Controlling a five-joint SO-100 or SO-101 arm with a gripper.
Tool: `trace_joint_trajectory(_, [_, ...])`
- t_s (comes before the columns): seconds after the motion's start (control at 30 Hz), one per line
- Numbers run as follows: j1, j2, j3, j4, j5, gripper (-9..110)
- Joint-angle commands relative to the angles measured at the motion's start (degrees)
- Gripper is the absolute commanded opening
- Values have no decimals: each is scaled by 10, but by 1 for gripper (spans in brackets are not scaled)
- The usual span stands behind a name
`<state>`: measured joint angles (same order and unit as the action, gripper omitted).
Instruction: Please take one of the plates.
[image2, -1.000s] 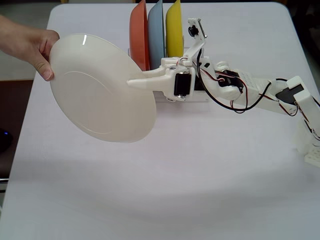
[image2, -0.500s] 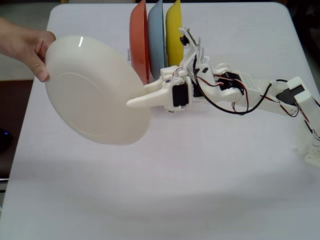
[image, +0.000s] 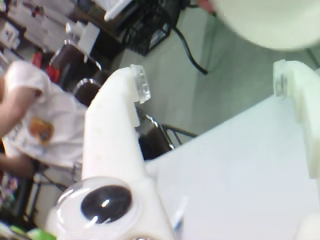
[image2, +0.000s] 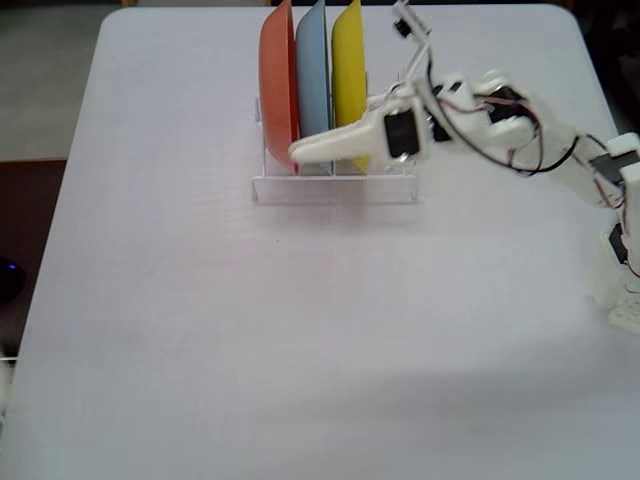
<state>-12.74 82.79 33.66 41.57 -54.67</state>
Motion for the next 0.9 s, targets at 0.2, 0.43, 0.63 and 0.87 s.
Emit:
trace_joint_trajectory(0.2, [75, 352, 359, -12, 129, 34])
trace_joint_trajectory(0.43, [125, 483, 562, -13, 283, 34])
trace_joint_trajectory(0.63, [137, 558, 677, -22, 352, 35])
trace_joint_trajectory(0.87, [119, 622, 766, -38, 403, 36])
